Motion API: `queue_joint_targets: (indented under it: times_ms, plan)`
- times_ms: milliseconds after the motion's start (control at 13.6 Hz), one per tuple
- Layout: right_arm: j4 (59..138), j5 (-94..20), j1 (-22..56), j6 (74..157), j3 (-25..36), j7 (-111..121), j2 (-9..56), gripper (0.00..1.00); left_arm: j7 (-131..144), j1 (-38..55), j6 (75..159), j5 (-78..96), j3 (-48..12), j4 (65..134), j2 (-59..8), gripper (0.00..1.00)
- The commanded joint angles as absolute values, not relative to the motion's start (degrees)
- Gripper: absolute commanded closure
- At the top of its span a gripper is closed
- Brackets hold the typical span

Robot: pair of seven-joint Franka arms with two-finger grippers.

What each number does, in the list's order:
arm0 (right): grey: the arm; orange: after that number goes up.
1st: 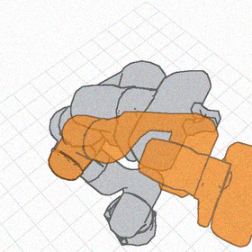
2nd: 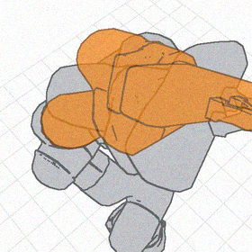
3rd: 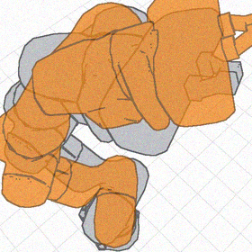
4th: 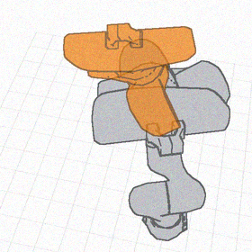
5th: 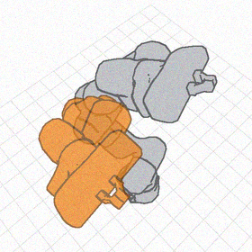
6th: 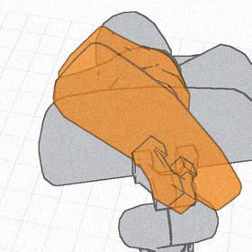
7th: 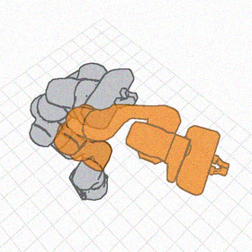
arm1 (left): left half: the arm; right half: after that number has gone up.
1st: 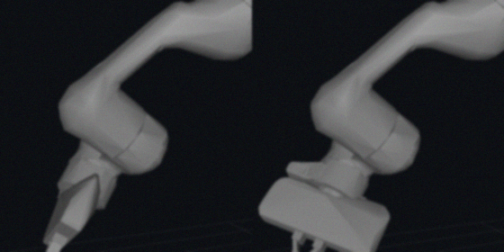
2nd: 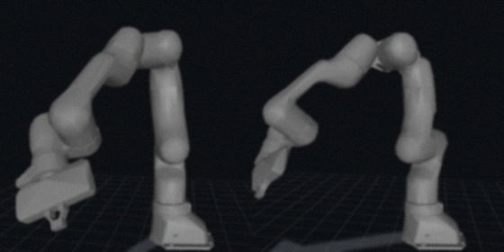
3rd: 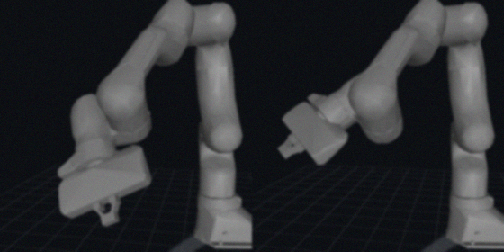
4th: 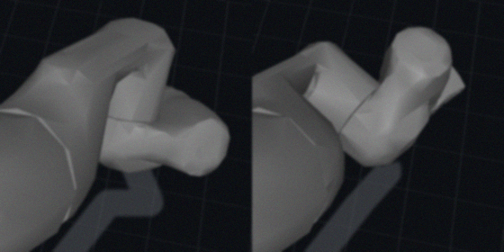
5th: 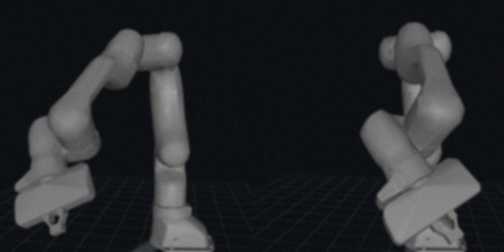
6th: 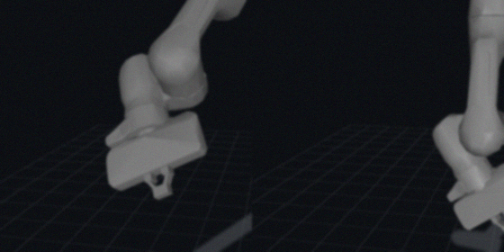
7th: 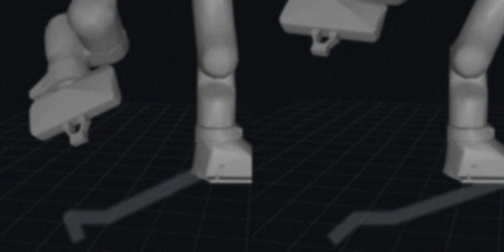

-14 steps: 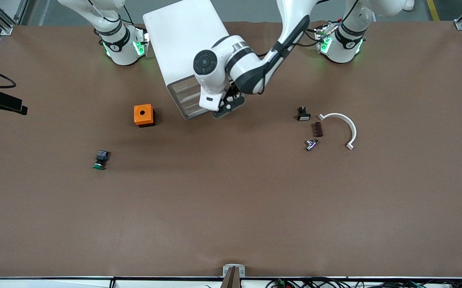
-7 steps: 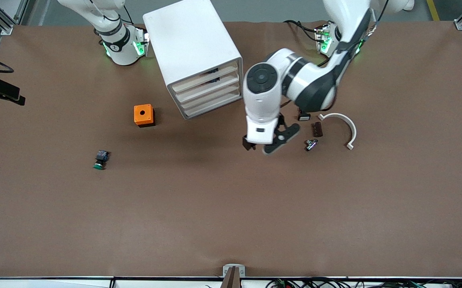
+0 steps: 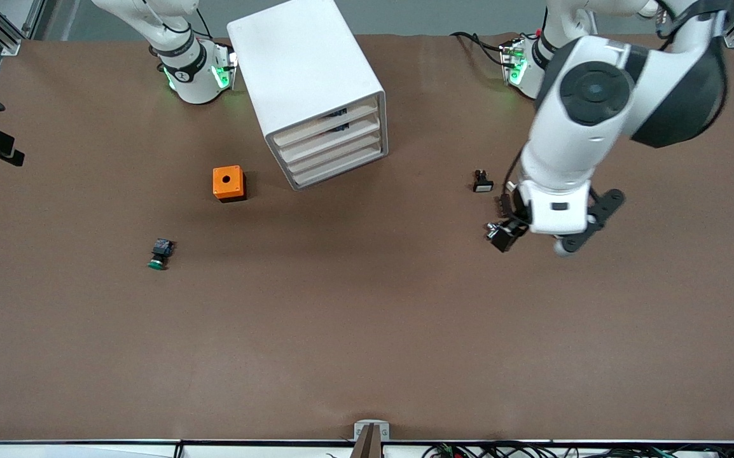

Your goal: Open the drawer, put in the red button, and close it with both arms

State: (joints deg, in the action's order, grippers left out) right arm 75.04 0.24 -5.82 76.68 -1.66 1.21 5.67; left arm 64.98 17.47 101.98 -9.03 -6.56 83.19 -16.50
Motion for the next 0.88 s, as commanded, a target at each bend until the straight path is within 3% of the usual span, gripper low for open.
queue_joint_targets:
  times_ms: [0,514,807]
  plan:
    - [85.4,0.3,-6.8,82.2,-2.4,1.8,-1.8,0.0,55.8,13.2,100.7,-9.1,-7.4,84.5,-13.4,0.0]
    - [88.3,0.0,-6.8,85.3,-2.3,1.8,-4.1,0.0,30.7,1.7,94.0,-8.8,-7.6,84.9,-7.7,0.0]
    - [88.3,-0.9,-7.2,84.8,-2.3,1.4,-4.0,0.0,15.9,0.9,87.5,-6.3,-5.1,85.3,-3.3,0.0]
